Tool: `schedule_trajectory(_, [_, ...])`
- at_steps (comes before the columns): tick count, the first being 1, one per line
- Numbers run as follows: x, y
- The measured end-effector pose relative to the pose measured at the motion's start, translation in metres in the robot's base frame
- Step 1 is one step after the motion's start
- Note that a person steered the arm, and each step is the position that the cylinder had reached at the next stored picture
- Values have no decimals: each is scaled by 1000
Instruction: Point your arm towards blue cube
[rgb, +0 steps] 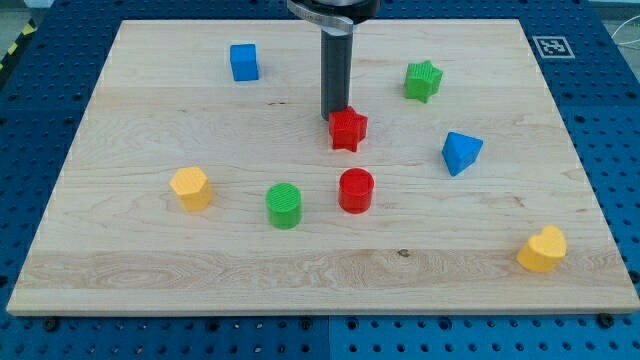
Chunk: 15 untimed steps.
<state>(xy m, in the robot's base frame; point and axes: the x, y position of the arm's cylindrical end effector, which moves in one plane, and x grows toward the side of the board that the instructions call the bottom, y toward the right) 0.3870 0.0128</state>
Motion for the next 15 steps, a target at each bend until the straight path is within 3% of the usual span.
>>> schedule_trajectory(2, [-26,-1])
schedule_trajectory(12, [-28,-127])
schedule_trajectory(15, [-53,-149])
